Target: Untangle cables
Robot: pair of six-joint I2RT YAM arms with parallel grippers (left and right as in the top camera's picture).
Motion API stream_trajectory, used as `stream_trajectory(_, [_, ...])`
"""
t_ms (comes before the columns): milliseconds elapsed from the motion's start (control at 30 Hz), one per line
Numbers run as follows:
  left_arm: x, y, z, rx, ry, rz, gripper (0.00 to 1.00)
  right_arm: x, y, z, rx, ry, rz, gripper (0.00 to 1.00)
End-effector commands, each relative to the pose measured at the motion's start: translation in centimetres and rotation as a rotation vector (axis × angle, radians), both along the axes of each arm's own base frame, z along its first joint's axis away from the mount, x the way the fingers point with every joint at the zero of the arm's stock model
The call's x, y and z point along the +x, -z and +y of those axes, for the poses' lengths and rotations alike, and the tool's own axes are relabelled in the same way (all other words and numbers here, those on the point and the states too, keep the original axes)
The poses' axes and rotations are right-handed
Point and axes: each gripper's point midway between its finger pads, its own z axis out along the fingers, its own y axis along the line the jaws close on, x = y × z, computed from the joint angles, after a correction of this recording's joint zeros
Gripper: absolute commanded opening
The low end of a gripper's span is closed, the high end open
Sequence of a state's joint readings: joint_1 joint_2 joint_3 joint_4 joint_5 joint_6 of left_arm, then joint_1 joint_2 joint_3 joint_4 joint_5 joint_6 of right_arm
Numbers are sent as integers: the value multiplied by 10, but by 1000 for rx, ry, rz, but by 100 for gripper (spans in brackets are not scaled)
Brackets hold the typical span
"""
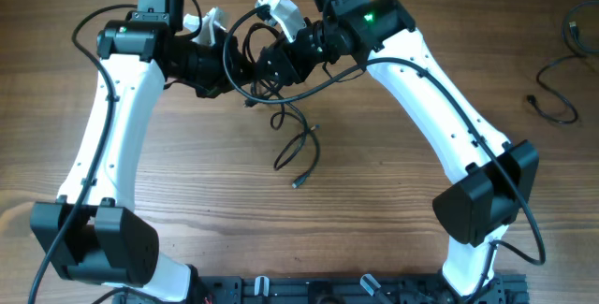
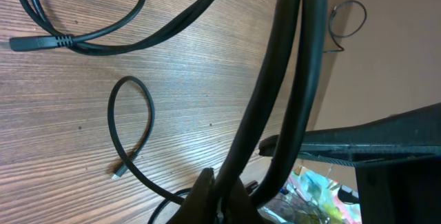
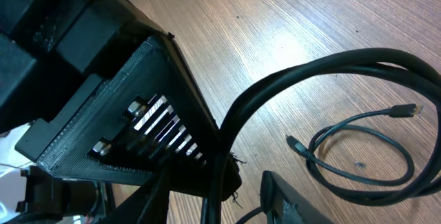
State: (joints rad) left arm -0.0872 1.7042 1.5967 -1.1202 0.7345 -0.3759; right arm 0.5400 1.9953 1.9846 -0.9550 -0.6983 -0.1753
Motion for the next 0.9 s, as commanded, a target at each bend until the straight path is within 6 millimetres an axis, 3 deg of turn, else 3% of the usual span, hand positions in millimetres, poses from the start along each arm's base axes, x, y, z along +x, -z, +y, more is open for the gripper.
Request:
stream_trajectory(0, [-2, -12, -7, -43, 36, -31, 4, 3, 1, 3, 13, 9, 9, 45])
stream_trajectory(300, [-8, -24, -18, -137, 73, -28, 4, 30, -8, 6, 39, 190, 37, 43])
stream_trajectory(600, [-10, -29, -22, -174, 88, -28, 4, 39, -6, 3, 32, 277, 68, 23])
stream_trajectory(667, [-9, -28, -21, -165, 86, -32, 4, 41, -5, 2, 23, 295, 68, 8])
stream_trajectory(767, [1, -6, 0, 12, 22, -43, 4, 55, -8, -13, 14, 372, 66, 4])
stream_trajectory(867, [7, 24, 43, 286, -128, 14, 4, 70, -44, -53, 61, 450, 9, 4])
